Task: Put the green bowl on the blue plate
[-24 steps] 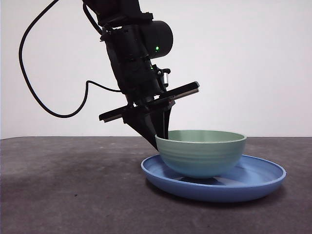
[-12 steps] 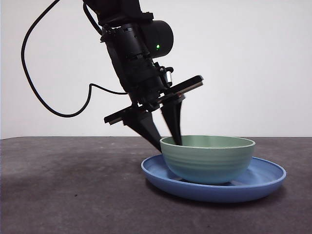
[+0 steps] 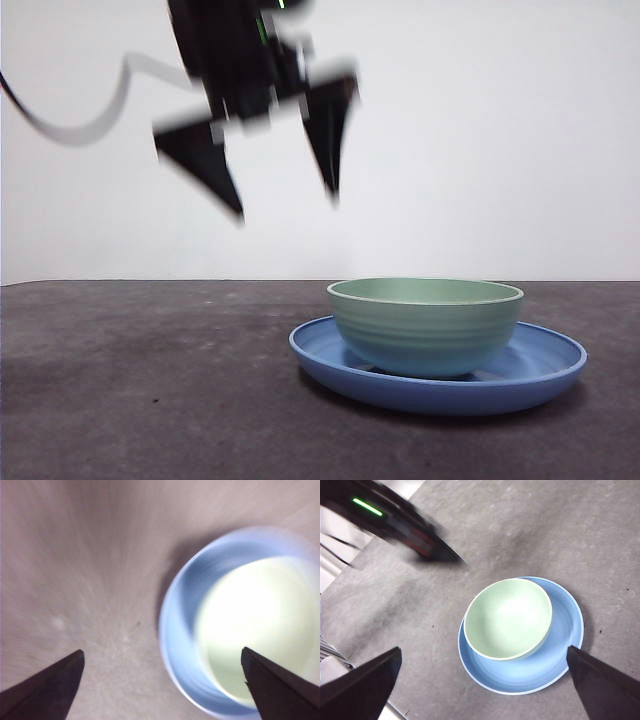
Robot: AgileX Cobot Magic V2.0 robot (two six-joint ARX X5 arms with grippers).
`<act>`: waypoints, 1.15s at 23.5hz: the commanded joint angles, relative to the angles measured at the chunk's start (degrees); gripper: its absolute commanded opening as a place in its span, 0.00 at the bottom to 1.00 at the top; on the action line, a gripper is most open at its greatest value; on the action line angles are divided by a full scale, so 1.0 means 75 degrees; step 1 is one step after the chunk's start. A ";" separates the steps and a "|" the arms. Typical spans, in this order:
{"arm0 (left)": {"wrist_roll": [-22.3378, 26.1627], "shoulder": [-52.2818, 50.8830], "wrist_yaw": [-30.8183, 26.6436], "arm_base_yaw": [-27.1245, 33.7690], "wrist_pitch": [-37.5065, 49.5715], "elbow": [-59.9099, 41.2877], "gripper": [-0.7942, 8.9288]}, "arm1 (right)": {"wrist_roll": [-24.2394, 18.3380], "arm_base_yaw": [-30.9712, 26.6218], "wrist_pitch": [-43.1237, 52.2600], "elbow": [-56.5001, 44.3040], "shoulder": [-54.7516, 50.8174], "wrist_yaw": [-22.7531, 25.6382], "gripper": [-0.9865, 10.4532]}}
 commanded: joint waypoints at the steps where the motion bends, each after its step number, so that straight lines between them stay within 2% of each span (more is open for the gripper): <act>1: 0.0490 -0.1064 -0.0015 -0.0064 -0.0175 0.0201 0.61 | -0.0044 0.0035 0.0055 0.0146 0.0017 -0.0006 0.62; 4: 0.0991 -0.2567 0.0003 -0.0085 -0.0641 0.0201 0.61 | -0.0038 0.0035 0.0047 0.0146 0.0017 -0.0009 0.62; 8: 0.1996 -0.4377 0.0009 -0.0085 -0.1259 0.0195 0.63 | -0.0041 0.0035 0.0052 0.0146 0.0017 -0.0009 0.62; 11: 0.2296 -0.5359 0.0032 -0.0085 -0.1851 0.0192 0.63 | -0.0038 0.0035 0.0050 0.0146 0.0017 -0.0012 0.62; 17: 0.2244 -0.6513 0.0912 -0.0085 -0.2378 0.0023 0.63 | -0.0035 0.0035 0.0047 0.0146 0.0017 -0.0015 0.62; 27: 0.1373 -0.8040 0.0970 -0.0085 -0.2095 -0.1556 0.63 | -0.0029 0.0035 0.0044 0.0146 0.0017 -0.0242 0.62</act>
